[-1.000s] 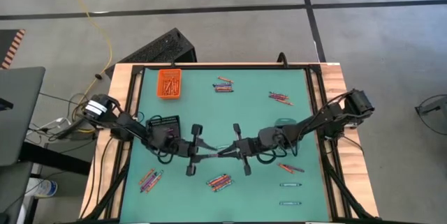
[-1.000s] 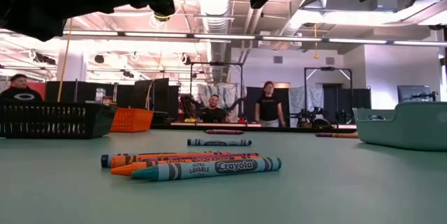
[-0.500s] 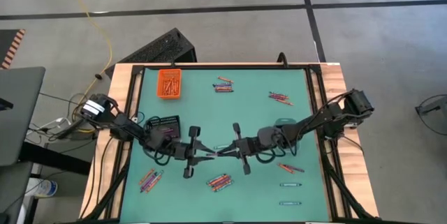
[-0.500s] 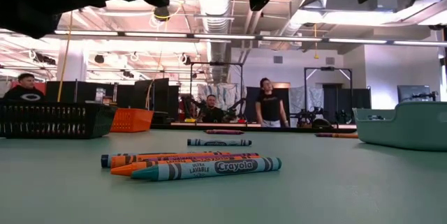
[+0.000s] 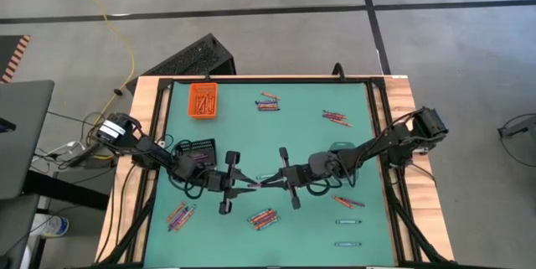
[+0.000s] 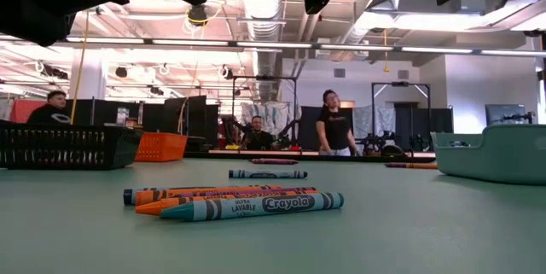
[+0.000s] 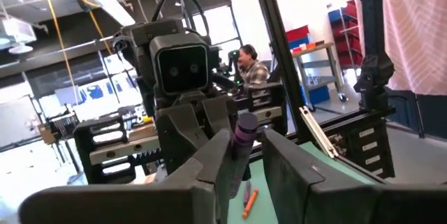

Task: Sort crayons
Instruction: Put the violet crayon into the black bin

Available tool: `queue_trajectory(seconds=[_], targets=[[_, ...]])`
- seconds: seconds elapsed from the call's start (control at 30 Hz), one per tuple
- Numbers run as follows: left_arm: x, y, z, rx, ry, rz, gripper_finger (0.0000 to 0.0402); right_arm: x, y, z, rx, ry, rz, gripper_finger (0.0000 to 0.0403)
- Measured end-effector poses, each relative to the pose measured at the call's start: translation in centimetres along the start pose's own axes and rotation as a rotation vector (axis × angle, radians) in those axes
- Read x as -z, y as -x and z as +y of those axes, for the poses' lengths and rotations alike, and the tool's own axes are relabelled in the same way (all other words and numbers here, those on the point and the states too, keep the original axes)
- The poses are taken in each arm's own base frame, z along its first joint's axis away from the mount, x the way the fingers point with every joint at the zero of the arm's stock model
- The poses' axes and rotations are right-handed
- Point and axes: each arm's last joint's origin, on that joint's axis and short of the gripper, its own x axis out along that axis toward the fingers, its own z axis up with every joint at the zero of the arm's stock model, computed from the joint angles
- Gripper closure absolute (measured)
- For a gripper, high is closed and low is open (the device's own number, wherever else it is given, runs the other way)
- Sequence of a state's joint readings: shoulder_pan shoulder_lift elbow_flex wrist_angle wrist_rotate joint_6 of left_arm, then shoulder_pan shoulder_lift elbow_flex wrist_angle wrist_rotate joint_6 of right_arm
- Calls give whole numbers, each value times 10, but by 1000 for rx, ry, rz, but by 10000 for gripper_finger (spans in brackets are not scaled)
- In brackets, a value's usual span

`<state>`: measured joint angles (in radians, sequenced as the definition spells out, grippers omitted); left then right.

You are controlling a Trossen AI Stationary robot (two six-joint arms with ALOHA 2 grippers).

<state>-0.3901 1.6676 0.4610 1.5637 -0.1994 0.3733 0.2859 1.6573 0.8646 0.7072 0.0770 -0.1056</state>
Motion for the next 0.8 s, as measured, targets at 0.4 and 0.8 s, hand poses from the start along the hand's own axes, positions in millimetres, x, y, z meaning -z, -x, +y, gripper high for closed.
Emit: queue_trajectory(seconds=[0.4, 0.8], targets=[[1, 0, 1, -51, -8, 23, 389, 1, 0, 0, 3, 7, 8, 345], [-61, 29, 27, -283, -75, 525, 391, 8, 10, -4, 88, 32, 197, 247]])
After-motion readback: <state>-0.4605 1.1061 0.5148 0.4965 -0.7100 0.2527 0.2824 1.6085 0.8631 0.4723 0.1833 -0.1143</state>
